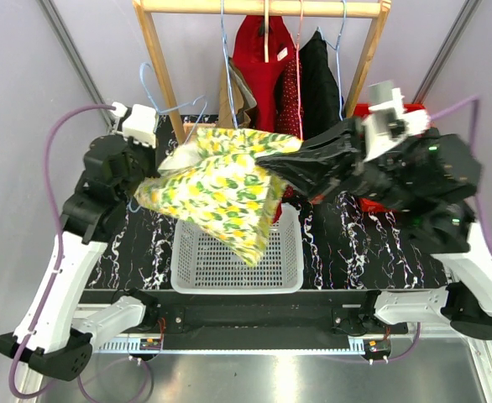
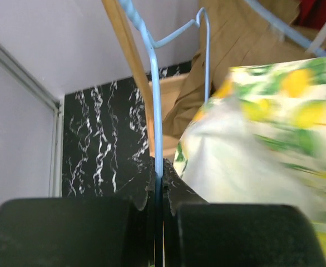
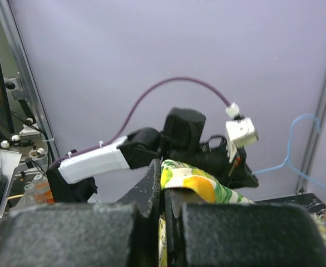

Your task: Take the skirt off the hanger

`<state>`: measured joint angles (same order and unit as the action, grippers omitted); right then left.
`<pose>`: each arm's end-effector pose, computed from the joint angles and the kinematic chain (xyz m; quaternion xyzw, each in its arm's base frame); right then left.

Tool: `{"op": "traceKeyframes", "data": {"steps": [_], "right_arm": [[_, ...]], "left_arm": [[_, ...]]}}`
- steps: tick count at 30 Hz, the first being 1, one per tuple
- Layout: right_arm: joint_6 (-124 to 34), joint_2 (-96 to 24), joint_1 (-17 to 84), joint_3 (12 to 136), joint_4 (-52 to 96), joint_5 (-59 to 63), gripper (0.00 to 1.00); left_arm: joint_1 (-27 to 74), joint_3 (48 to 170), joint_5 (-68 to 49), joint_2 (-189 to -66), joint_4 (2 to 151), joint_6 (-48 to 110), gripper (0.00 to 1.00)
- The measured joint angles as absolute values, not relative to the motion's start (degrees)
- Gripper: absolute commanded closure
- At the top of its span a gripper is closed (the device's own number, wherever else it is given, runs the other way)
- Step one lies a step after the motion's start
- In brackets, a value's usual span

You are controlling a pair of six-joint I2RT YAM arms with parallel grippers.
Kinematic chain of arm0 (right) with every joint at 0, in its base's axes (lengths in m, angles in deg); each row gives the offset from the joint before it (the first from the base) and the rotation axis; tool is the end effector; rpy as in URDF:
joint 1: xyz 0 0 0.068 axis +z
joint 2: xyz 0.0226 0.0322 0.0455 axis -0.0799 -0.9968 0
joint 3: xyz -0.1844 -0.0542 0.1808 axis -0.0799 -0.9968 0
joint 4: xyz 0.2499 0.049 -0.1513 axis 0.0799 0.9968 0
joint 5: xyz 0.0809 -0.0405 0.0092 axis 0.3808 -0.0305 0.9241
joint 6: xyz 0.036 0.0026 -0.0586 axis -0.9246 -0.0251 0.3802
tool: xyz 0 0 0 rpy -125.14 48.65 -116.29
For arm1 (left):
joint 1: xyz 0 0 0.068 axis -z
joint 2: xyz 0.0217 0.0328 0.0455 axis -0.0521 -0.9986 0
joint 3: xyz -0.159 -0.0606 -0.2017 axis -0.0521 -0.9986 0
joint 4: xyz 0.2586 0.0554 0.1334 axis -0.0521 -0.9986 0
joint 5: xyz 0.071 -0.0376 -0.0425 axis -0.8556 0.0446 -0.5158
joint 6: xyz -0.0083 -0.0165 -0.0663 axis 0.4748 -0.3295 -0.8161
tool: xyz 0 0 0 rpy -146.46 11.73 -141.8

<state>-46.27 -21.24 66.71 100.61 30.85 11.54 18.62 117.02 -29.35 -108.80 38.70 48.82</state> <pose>0.0912 0.2078 0.6160 -0.3506 0.4090 0.5478 0.6401 0.2258 -0.0773 0.4675 0.1241 0.7659 -0.0057 0.6308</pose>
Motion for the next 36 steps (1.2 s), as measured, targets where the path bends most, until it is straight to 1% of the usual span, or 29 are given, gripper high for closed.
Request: {"op": "traceKeyframes", "data": {"steps": [3,5,11,16,22,30,36], "right_arm": [[-44.12,-21.13,66.73,106.69,35.83,10.22,1.0],[-43.18,-19.99,66.73,107.91,36.36,9.33,1.0],[-41.9,-19.47,66.75,107.52,38.02,7.49,1.0],[-41.41,-23.97,66.78,107.23,40.03,6.92,1.0],[-41.09,-28.8,66.8,107.19,43.74,6.82,1.0],[-40.89,-28.95,66.8,107.52,44.14,6.77,1.0],[-40.93,-28.8,66.8,103.36,41.82,5.09,1.0]], "left_arm": [[17.86,112.5,-30.43,-109.39,40.12,50.04,1.0],[17.22,111.08,-30.91,-110.47,40.05,50.32,1.0],[16.74,112.7,-31.02,-111.8,40.03,50.1,1.0],[16.74,117.31,-30.45,-111.67,40.84,49.84,1.0],[16.74,117.64,-30.08,-110.33,41.21,49.84,1.0],[16.74,117.61,-29.97,-109.48,41.13,49.86,1.0],[16.74,117.61,-29.97,-108.98,41.06,49.86,1.0]]}}
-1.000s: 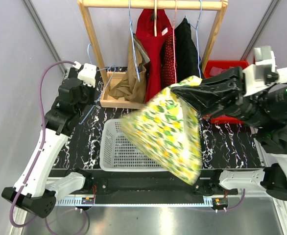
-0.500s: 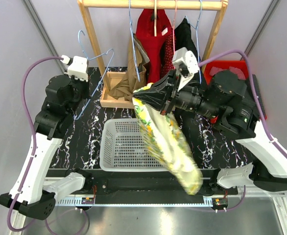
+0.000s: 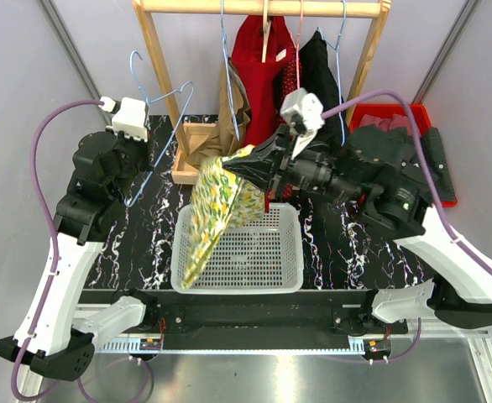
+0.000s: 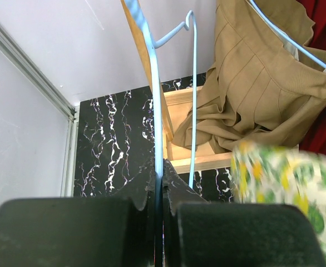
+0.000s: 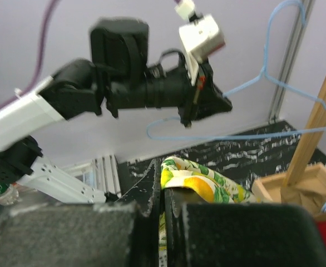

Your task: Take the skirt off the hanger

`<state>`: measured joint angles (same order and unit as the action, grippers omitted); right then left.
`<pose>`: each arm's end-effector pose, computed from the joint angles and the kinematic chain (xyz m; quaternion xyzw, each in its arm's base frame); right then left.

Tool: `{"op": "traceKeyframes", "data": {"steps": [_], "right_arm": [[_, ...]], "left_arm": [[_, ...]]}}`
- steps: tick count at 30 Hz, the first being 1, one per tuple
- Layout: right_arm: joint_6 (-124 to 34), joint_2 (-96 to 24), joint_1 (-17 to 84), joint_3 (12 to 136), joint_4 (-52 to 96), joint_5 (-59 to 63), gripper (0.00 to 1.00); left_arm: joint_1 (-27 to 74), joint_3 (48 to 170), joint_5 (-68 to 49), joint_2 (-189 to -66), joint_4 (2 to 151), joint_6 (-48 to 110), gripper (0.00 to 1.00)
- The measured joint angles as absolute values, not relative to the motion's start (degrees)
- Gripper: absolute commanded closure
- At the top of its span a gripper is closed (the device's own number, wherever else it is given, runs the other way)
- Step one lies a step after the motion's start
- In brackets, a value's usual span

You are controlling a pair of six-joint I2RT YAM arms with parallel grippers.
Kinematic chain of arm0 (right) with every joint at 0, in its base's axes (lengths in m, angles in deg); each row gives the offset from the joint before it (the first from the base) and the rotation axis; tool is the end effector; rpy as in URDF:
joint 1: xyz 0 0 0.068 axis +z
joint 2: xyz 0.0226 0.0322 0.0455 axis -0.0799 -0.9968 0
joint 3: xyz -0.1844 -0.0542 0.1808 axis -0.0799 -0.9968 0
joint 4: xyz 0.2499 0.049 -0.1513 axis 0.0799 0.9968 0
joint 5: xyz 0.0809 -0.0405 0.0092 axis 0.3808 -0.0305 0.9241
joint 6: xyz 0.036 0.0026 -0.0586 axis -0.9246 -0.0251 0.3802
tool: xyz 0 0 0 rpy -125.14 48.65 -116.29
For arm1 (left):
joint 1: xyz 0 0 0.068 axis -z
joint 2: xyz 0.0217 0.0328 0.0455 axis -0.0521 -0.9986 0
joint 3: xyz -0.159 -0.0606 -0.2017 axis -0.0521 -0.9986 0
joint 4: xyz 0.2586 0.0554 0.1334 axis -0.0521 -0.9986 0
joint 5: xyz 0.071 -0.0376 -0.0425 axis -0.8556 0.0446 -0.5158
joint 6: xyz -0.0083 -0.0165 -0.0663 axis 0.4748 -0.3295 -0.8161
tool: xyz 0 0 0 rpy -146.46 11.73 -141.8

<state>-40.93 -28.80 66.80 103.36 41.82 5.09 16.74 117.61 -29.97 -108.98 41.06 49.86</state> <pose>0.1248 0.2592 0.5774 -0.3786 0.5187 0.4617 0.6120 0.2289 -0.0695 0.4758 0.1095 0.7527 0.0109 0.6491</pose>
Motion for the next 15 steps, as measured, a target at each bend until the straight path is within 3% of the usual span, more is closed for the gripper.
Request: {"op": "traceKeyframes", "data": {"steps": [15], "right_arm": [[-38.68,-32.01,66.84,75.74,35.83,-10.93,1.0]], "left_arm": [[16.74,117.66,-29.97,-109.0,40.71,49.86,1.0]]}}
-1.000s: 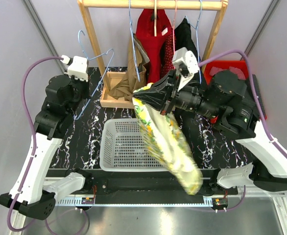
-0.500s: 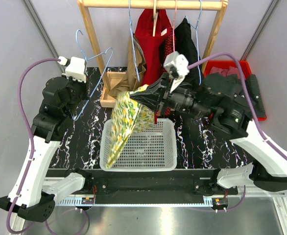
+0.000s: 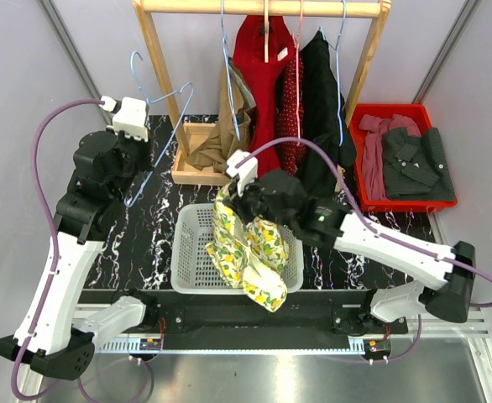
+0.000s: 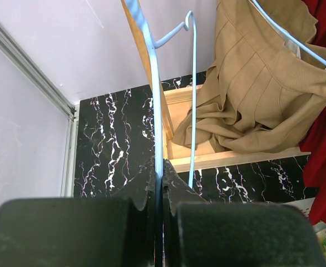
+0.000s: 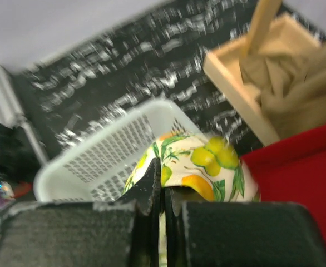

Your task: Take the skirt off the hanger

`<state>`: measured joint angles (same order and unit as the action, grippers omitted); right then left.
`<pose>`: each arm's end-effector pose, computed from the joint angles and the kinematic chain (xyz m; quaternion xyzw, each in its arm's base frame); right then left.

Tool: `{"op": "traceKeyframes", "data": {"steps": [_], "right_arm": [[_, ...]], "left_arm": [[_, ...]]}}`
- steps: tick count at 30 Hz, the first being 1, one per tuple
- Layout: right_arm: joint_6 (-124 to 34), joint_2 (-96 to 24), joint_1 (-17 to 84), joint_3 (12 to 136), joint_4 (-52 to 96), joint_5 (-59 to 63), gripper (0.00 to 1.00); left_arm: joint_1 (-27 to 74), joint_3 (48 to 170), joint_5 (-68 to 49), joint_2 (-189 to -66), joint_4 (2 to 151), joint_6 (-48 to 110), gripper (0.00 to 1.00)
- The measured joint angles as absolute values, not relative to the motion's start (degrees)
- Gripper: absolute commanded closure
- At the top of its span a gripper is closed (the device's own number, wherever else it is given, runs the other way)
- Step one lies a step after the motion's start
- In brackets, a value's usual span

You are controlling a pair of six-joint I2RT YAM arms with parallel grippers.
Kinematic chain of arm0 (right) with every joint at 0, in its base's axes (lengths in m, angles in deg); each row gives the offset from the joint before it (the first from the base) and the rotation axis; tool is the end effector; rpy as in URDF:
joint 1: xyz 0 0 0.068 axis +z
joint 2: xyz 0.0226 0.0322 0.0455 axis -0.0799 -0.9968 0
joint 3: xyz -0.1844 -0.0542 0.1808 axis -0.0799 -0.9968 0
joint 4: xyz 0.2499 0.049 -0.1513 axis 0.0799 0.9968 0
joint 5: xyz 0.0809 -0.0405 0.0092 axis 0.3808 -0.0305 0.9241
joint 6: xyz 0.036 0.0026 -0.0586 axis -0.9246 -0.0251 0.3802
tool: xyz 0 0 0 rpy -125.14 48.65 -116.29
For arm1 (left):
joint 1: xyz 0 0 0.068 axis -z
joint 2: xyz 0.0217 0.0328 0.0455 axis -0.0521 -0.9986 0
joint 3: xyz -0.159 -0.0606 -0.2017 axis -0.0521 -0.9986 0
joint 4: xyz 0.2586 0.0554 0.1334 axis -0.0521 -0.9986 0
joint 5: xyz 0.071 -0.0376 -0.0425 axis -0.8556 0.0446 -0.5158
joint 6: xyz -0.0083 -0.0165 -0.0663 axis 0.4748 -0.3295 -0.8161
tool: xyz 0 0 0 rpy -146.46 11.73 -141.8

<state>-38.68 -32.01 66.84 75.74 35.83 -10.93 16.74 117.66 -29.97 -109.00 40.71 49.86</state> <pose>0.1770 0.3256 0.3896 -0.3809 0.6929 0.2878 0.5404 0.2288 -0.0695 0.4752 0.1102 0.7544 0.0114 0.6470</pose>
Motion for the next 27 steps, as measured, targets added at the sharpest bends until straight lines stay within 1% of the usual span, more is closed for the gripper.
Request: {"op": "traceKeyframes", "data": {"steps": [6,7,9,10,11,13,14,16,17,18,19,23,27], "right_arm": [[-38.64,-35.01,66.84,63.23,29.3,-14.15,1.0],[-38.84,-35.57,66.84,62.03,28.68,-14.23,0.86],[-39.47,-37.67,66.84,59.82,26.61,-13.99,0.75],[-39.71,-38.9,66.84,59.32,26.13,-13.91,0.66],[-39.95,-39.95,66.84,59.13,25.84,-13.56,0.54],[-40.61,-42.18,66.84,59.13,25.27,-13.1,0.45],[-40.85,-42.79,66.84,58.97,25.14,-13.12,0.36],[-41.65,-42.81,66.84,58.1,24.86,-13.21,0.24],[-41.81,-42.53,66.84,57.6,24.31,-13.51,0.07],[-42.05,-42.02,66.84,56.96,23.74,-13.82,0.02],[-42.33,-41.28,66.84,56.44,23.31,-14.1,0.0],[-42.25,-35.95,67.65,55.39,22.32,-16.22,0.01],[-41.2,-29.48,71.21,55.39,19.79,-18.76,0.0]], "left_arm": [[16.74,123.8,-30.23,-113.53,39.81,50.35,1.0],[16.74,125.55,-30.45,-114.92,39.86,50.48,1.0],[16.74,129.5,-30.99,-117.81,39.73,50.74,1.0],[16.74,131.25,-31.21,-119.27,39.88,50.83,1.0],[16.74,132.98,-31.43,-120.61,39.9,51.04,1.0],[16.74,135.67,-31.52,-122.97,40.36,51.66,1.0],[16.72,136.83,-31.54,-124.06,40.91,51.98,1.0],[16.61,139.78,-31.56,-126.88,41.43,52.86,1.0],[16.57,142.18,-31.58,-128.69,41.17,53.38,1.0],[16.5,144.76,-31.65,-130.7,41.24,53.8,1.0],[16.43,147.47,-31.69,-133.11,41.54,54.3,1.0],[16.35,157.46,-31.72,-141.87,41.1,55.77,1.0],[15.76,167.62,-31.72,-151.36,40.1,56.16,1.0]]}}
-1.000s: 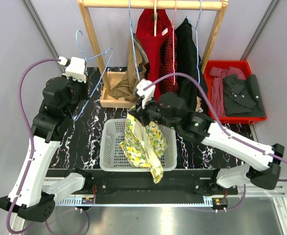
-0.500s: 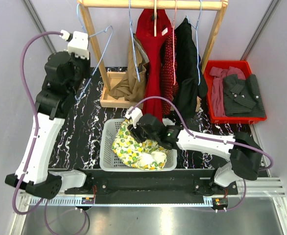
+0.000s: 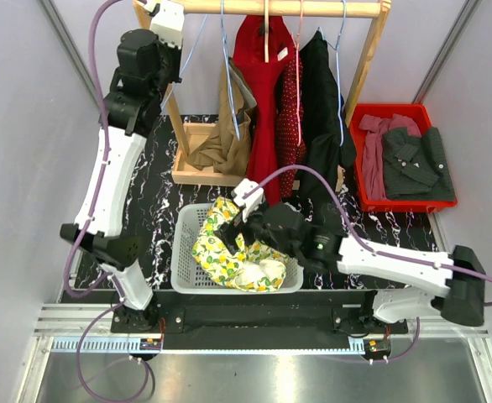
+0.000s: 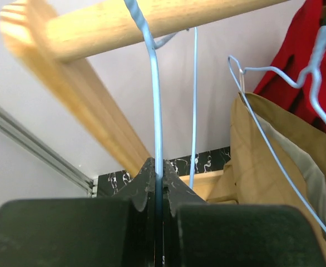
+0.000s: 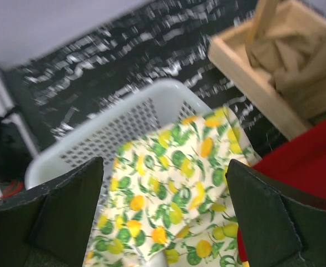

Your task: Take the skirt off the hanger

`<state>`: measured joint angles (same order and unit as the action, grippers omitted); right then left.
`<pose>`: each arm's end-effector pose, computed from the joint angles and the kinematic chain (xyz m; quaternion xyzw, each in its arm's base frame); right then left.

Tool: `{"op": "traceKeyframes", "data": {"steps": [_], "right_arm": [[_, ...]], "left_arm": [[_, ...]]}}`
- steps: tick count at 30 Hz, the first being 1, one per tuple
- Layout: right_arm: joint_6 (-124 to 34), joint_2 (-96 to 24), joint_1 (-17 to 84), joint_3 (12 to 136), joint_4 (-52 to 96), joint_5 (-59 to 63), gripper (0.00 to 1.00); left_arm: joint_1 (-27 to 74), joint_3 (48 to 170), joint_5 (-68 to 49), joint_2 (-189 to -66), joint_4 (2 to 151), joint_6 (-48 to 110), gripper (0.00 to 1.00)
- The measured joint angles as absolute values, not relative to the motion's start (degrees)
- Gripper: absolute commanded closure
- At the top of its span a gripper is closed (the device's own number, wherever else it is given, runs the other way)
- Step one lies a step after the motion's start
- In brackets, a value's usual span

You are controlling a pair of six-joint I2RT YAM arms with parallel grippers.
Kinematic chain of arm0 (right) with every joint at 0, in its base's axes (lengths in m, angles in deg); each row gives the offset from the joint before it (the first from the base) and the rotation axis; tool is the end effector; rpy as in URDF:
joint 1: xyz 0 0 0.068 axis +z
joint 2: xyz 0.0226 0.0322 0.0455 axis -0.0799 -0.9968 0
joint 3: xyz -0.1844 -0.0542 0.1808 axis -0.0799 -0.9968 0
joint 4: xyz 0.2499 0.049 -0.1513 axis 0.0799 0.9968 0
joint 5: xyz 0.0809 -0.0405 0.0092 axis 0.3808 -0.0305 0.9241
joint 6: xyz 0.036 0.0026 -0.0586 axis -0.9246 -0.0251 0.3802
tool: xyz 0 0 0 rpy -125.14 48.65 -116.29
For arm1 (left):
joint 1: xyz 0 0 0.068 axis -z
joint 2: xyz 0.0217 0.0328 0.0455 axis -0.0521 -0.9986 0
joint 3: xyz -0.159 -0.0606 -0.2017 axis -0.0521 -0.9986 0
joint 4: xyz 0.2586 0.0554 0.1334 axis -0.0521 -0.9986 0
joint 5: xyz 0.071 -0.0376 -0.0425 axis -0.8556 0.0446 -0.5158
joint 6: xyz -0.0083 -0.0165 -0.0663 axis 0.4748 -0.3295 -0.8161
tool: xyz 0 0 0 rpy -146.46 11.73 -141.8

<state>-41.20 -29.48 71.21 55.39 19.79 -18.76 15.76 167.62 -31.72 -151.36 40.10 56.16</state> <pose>0.1553 0.3276 0.2942 -0.3605 0.7121 0.2657 0.5407 0.3788 -0.1143 0.5588 0.1187 0.7126 0.0570 0.6891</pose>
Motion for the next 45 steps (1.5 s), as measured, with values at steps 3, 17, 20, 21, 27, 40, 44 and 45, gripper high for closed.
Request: {"op": "traceKeyframes", "data": {"steps": [3,17,20,21,27,40,44,45], "right_arm": [[-40.12,-24.73,74.73,55.3,17.93,-20.03,0.0],[-39.34,-13.13,75.78,54.75,16.53,-20.18,0.02],[-39.19,-13.13,75.78,55.43,16.77,-20.11,0.02],[-39.19,-13.13,75.78,55.61,16.77,-20.11,0.02],[-39.21,-13.28,75.78,56.31,16.77,-20.2,0.0],[-37.7,-14.77,75.78,56.31,16.36,-23.11,0.0],[-37.7,-15.64,75.78,56.31,16.38,-23.59,0.0],[-37.68,-15.73,75.78,56.31,16.4,-23.92,0.0]], "left_arm": [[14.97,170.75,-31.74,-155.42,38.55,56.12,1.0],[11.34,163.05,-31.93,-155.42,38.83,52.49,1.0],[11.06,159.86,-31.76,-155.05,39.57,51.42,1.0],[11.01,159.49,-31.67,-155.03,39.79,51.13,1.0],[11.17,158.01,-30.58,-152.82,39.88,49.45,0.01],[17.53,157.13,-29.14,-136.8,38.46,45.69,0.01],[26.64,158.46,-29.44,-135.25,39.16,44.49,0.01],[28.54,158.6,-29.66,-135.56,39.42,44.25,0.01]]}}
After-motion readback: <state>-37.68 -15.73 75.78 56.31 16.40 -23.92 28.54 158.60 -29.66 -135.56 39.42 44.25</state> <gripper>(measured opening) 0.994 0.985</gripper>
